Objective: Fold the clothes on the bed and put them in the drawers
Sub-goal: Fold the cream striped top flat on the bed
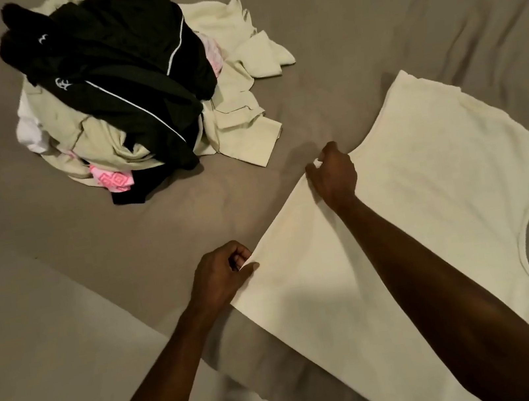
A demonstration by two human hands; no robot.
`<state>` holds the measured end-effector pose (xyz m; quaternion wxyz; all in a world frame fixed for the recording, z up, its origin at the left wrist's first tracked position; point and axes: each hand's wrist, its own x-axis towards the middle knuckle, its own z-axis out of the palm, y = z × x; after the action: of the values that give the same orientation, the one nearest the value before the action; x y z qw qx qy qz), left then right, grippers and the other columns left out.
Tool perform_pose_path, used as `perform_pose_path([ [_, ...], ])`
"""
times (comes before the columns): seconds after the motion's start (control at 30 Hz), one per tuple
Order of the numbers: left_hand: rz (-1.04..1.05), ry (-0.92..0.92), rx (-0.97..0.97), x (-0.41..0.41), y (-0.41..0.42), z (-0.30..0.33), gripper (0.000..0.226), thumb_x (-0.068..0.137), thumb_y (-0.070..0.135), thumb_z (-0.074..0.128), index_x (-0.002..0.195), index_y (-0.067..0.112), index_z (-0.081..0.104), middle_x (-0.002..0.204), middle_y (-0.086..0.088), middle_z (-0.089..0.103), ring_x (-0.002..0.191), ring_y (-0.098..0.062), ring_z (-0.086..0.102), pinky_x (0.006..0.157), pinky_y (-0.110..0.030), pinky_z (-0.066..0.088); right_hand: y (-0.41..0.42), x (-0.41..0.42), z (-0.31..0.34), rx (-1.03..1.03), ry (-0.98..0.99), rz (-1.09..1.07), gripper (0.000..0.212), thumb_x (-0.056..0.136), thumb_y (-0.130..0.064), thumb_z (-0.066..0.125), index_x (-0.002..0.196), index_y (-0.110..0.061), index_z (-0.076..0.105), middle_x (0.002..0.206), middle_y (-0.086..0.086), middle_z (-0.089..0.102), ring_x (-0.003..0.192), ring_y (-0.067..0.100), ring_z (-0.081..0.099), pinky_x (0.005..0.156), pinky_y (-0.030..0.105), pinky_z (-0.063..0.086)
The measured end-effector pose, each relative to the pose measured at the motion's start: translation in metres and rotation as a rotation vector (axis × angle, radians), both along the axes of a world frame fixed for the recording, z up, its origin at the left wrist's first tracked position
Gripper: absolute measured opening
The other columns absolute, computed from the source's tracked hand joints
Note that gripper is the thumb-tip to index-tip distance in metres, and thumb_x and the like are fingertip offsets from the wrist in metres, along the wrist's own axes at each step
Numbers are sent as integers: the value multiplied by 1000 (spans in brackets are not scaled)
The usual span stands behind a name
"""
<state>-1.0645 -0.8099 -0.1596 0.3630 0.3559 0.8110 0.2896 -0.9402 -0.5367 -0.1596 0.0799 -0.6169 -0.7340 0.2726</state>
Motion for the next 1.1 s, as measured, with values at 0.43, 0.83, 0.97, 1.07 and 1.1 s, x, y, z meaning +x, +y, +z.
perform_pose_path([
  [0.43, -56, 79, 243, 140, -16, 62, 25, 72, 11, 80, 88, 27, 69, 79, 12, 61, 65, -10, 59, 61, -29, 53, -3, 146, 65, -149, 483, -293, 15, 75, 2, 69, 86, -7, 65, 69, 12, 70, 49, 17, 64, 57, 37, 60],
  [0.83, -175, 85, 91, 261, -41, 7, 29, 75, 16, 71, 102, 25, 66, 88, 15, 54, 67, -3, 55, 63, -27, 54, -16, 268, 7, -264, 482, -362, 21, 75, 3, 81, 84, -6, 65, 64, 8, 63, 51, 28, 60, 59, 36, 51],
  [0.97, -144, 81, 74, 275, -36, 7, 37, 74, 7, 70, 106, 24, 64, 88, 16, 51, 71, -8, 58, 67, -33, 55, -10, 277, 1, -248, 504, -369, 28, 74, 3, 83, 92, -9, 66, 76, 8, 65, 55, 28, 62, 62, 40, 55],
  [1.07, -101, 71, 55, 284, -28, 9, 42, 74, 3, 72, 106, 27, 63, 86, 16, 50, 72, -8, 56, 68, -27, 52, -5, 281, 2, -247, 535, -352, 28, 72, -4, 84, 93, -14, 68, 81, 10, 66, 59, 28, 63, 63, 39, 55],
  [1.1, -96, 68, 45, 287, -26, 10, 41, 74, 3, 73, 106, 27, 63, 87, 16, 50, 72, -7, 56, 68, -27, 52, -4, 282, 0, -247, 537, -339, 26, 72, -6, 83, 91, -15, 69, 81, 9, 66, 61, 28, 63, 64, 39, 56],
])
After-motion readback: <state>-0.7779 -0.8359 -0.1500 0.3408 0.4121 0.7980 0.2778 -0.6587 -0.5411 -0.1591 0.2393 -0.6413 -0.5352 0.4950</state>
